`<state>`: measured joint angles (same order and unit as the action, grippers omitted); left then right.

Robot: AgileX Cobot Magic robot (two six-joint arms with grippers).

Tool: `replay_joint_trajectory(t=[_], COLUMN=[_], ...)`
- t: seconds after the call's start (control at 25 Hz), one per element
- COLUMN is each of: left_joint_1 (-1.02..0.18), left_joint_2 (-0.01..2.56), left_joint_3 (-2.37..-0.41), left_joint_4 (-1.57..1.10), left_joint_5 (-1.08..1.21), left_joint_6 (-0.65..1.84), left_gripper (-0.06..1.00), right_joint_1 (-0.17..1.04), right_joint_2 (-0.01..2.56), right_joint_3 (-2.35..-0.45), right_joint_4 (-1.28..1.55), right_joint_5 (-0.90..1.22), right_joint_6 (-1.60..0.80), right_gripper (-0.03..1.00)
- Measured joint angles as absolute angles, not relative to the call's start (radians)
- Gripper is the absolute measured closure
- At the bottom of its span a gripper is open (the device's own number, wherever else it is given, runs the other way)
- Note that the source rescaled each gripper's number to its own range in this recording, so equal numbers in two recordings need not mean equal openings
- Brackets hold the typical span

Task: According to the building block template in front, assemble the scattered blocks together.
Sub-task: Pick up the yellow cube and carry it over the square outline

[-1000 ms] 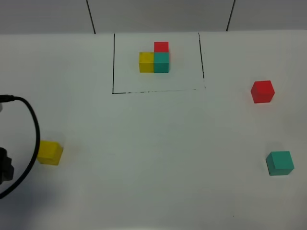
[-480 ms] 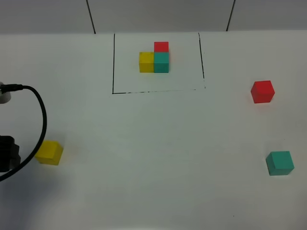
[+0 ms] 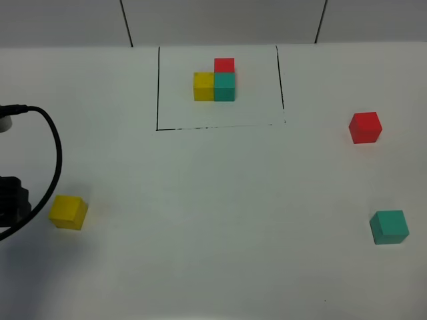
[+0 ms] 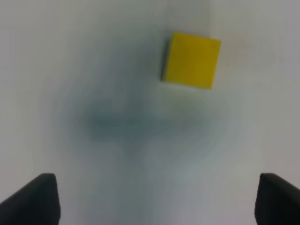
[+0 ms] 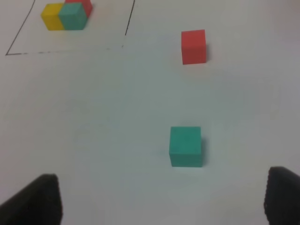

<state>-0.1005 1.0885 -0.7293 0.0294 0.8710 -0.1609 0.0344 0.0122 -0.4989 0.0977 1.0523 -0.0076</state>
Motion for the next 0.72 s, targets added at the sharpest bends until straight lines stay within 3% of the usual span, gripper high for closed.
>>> replay_joint_trajectory(t=[0.72], left_joint_1=[-0.100], left_joint_2=[1.437], left_joint_3=[-0.780], left_joint_4=[0.022], left_joint_5=[0.723], left_joint_6=[-0.196], left_gripper=[-0.06], right_joint_1=[0.034], right_joint_2=[0.012], right_joint_3=[-0.499], right_joint_4=[0.098], right_joint_5=[1.052], right_joint_6=[0.000], right_gripper=[0.22])
